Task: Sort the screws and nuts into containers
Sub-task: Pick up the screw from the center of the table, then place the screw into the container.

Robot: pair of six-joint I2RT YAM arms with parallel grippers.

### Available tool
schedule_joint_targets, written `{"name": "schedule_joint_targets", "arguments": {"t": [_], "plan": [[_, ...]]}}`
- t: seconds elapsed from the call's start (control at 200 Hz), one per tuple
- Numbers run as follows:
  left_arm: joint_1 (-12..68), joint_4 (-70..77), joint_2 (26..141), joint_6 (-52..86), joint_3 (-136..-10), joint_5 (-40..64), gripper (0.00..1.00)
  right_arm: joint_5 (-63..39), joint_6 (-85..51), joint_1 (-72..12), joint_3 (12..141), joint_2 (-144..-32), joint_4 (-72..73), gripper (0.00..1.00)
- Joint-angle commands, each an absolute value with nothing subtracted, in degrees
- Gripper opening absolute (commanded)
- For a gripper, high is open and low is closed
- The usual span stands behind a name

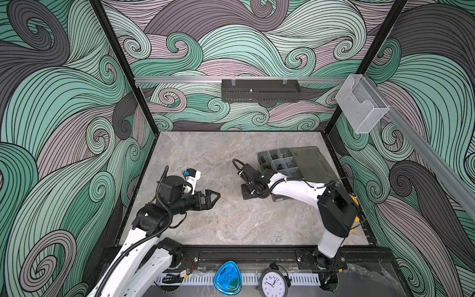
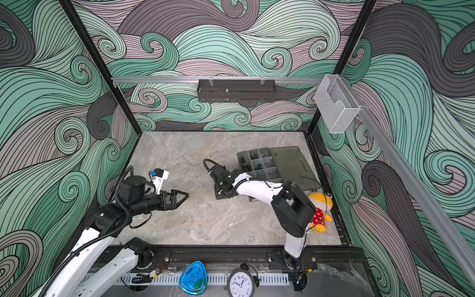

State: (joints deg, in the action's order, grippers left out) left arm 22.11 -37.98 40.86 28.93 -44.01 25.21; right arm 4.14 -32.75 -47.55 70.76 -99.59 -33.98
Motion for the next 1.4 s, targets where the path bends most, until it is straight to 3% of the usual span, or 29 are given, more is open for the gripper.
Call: {"name": "schedule_joint_targets", "arguments": {"t": [0.0, 0.245, 0.59, 0.886, 1.226, 1.256, 1.266, 1.276, 1.281, 1.286, 1.291, 1.396], "plan": [[23.3, -33.1, 44.4, 28.0, -45.8, 27.8, 0.99, 5.7, -29.1, -42.1, 68.6, -95.3, -34.8, 0.00], [27.8, -27.6, 54.0, 28.8, -48.6, 24.9, 0.99, 7.0, -20.1, -32.3, 67.0, -93.3, -37.8, 0.01], [32.8, -28.3, 64.7, 27.0, -56.8, 22.3, 0.99, 8.2, -17.7, -28.9, 65.3, -94.0, -37.9, 0.03], [34.3, -28.7, 64.3, 26.4, -56.0, 21.0, 0.98, 8.5, -16.3, -28.6, 64.4, -94.5, -36.5, 0.16], [34.4, -31.0, 61.0, 20.5, -56.2, 17.2, 0.99, 9.7, -15.0, -28.5, 64.8, -86.0, -33.8, 0.19], [34.4, -31.4, 60.3, 18.2, -56.7, 15.1, 0.99, 10.3, -14.5, -28.5, 64.2, -83.7, -32.3, 0.24], [34.4, -31.7, 60.1, 17.4, -56.9, 14.4, 0.99, 10.5, -14.3, -28.5, 64.0, -82.9, -31.8, 0.39], [34.4, -31.9, 59.8, 16.6, -57.1, 13.5, 0.99, 10.9, -14.0, -28.5, 63.7, -81.6, -31.0, 0.80], [34.3, -32.0, 59.7, 16.2, -57.3, 13.1, 0.99, 10.9, -14.0, -28.5, 63.7, -81.6, -31.0, 0.80], [34.3, -32.2, 59.6, 15.7, -57.4, 12.6, 0.99, 11.3, -13.8, -28.5, 63.5, -80.8, -30.5, 0.95], [34.4, -32.4, 59.6, 15.4, -57.5, 12.1, 0.99, 11.5, -13.7, -28.5, 63.5, -80.3, -30.3, 0.97], [34.3, -34.4, 58.0, 6.8, -61.0, 2.6, 0.99, 16.4, -11.4, -28.3, 61.6, -71.3, -25.0, 1.00]]}}
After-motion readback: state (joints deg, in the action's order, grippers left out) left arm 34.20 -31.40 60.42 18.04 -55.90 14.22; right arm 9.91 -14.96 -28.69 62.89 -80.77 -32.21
